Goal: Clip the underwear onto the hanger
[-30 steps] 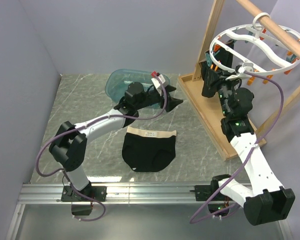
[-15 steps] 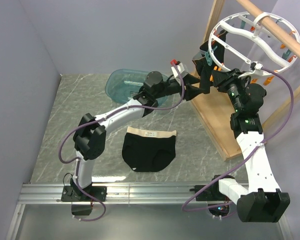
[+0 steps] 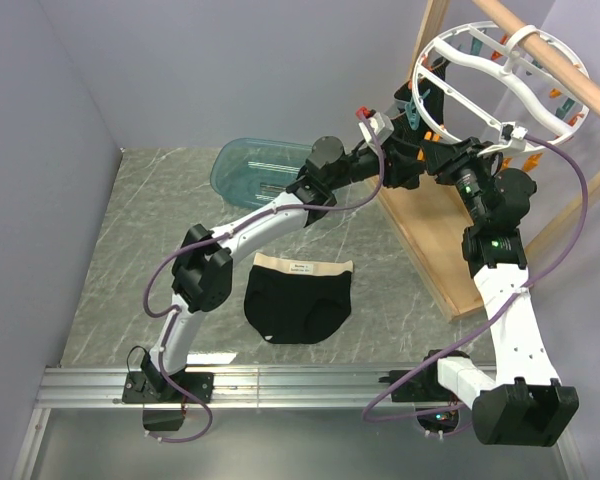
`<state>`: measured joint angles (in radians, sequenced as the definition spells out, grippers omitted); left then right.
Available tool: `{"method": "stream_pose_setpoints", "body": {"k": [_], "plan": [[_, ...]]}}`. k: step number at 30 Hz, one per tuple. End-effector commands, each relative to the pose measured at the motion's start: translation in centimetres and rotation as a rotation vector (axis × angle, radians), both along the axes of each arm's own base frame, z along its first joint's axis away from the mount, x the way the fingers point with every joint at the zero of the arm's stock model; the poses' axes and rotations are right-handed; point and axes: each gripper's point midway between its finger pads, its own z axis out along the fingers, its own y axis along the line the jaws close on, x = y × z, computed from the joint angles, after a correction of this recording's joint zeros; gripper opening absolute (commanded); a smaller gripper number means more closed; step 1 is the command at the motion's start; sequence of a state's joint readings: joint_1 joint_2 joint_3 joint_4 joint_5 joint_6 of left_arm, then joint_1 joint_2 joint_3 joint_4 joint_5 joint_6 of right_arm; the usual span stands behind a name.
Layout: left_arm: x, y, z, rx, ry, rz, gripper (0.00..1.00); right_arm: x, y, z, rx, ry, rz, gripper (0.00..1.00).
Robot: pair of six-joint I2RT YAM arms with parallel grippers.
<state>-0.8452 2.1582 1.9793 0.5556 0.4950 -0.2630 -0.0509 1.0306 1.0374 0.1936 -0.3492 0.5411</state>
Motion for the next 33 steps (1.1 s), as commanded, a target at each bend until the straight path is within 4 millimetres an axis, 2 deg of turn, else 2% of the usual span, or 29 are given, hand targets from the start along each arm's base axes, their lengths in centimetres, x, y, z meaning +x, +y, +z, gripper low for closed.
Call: {"method": "stream_pose_setpoints", "body": {"k": [1, 6, 9, 11, 12, 13, 16, 23, 29, 33], "plan": [[0.1, 0.1, 3.0, -0.076, 0.004, 0.003, 0.47, -0.9, 0.7, 0.9, -0.025, -0.051, 0.048, 0.02], [0.0, -0.6, 3.1, -0.094, 0.016, -0.004, 0.36, -1.1, 1.0, 0.1, -0.028, -0.034, 0.064, 0.03], [-0.3, -0.8, 3.4, -0.105, 0.011, -0.007, 0.22, -1.3, 1.1, 0.2, -0.024, -0.036, 0.067, 0.04], [-0.4, -1.0, 2.9, -0.097, -0.001, -0.008, 0.1, -1.5, 0.9, 0.6, -0.018, -0.042, 0.054, 0.18], [-0.7, -1.0, 3.3, -0.105, -0.012, 0.0, 0.03, -1.5, 0.6, 0.9, -0.01, -0.049, 0.034, 0.28], [-0.7, -1.1, 2.8, -0.096, -0.01, 0.004, 0.0, -1.5, 0.4, 1.0, -0.002, -0.052, 0.022, 0.36], [-0.8, -1.1, 2.5, -0.087, -0.03, 0.021, 0.0, -1.6, -0.2, 2.1, 0.04, -0.084, -0.012, 0.47], [-0.8, -1.2, 2.2, -0.067, -0.108, 0.068, 0.0, -1.2, -0.6, 3.6, 0.114, -0.101, -0.031, 0.61], [-1.1, -1.4, 2.0, -0.055, -0.138, 0.077, 0.0, -0.4, -1.8, 3.9, 0.164, -0.093, -0.098, 0.59], [-1.2, -1.4, 1.9, -0.051, -0.154, 0.081, 0.0, 0.1, -1.8, 3.9, 0.175, -0.083, -0.098, 0.51]]}}
